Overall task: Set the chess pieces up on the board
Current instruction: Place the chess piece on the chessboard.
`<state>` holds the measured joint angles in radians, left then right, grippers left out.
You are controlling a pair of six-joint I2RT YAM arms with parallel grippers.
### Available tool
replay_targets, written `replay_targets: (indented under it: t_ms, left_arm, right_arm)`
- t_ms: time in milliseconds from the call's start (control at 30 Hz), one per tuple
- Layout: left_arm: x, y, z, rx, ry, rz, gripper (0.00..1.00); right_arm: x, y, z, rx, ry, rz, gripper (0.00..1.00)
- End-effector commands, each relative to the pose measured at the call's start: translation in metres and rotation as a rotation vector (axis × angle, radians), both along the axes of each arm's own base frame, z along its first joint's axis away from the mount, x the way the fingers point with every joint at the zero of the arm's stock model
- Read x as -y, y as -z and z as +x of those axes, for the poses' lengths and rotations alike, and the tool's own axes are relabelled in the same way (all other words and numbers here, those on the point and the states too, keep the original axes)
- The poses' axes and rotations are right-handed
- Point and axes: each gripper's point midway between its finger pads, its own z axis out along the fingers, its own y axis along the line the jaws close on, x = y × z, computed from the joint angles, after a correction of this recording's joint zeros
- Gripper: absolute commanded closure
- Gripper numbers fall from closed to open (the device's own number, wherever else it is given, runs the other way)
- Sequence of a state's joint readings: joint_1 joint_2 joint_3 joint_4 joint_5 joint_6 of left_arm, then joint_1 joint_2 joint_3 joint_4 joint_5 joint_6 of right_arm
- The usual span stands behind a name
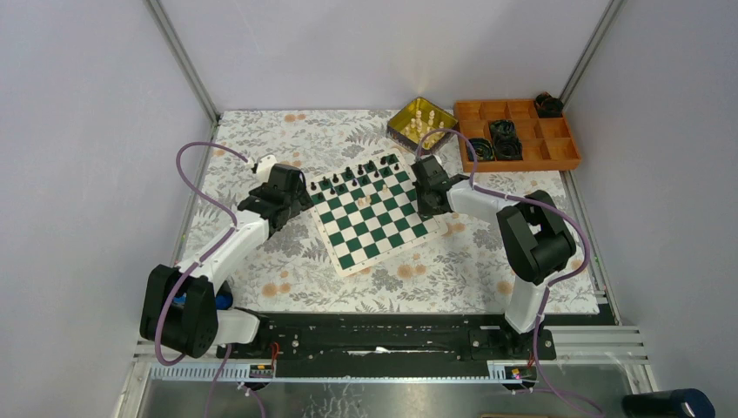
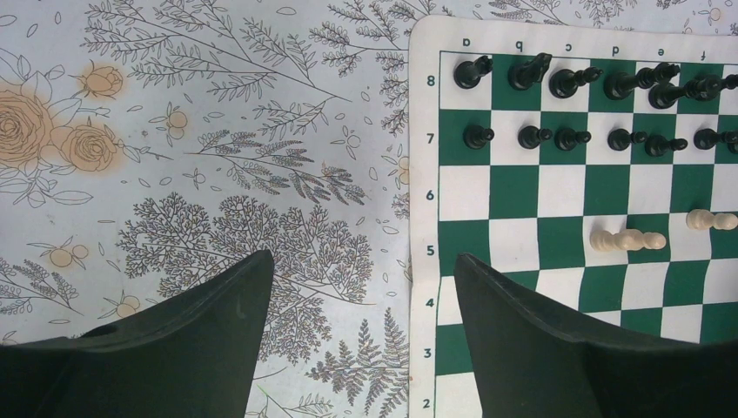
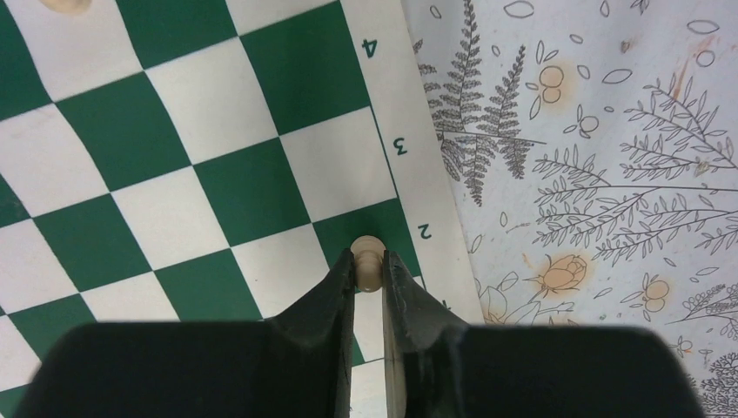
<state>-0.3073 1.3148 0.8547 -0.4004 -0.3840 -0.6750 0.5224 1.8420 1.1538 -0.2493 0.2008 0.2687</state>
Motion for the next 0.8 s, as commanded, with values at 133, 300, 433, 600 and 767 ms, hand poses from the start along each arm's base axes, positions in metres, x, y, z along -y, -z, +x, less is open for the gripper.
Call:
replay_targets:
  t_ms: [133,300,433,600,767]
  left_arm:
    - [0.001,-0.002,-0.003,0.011,0.018,0.003,0.17]
    - [0.0,-0.001,-0.005,0.007,0.017,0.008,0.17]
    - [0.0,-0.001,-0.005,0.007,0.018,0.008,0.17]
    - [0.001,-0.002,-0.006,0.011,0.017,0.003,0.17]
    - [0.001,-0.004,-0.005,0.016,0.016,-0.001,0.17]
  right_arm:
    - [-0.004,-0.016,0.011,0.08,0.029,0.01,1.0]
    - [-0.005,-0.013,0.009,0.066,0.022,0.002,0.93]
    - [-0.007,-0.014,0.007,0.064,0.011,0.005,0.75]
    - [-0.013,-0.02,0.006,0.069,-0.001,0.007,0.64]
    - [-0.014,-0.033,0.013,0.098,-0.006,0.001,0.63]
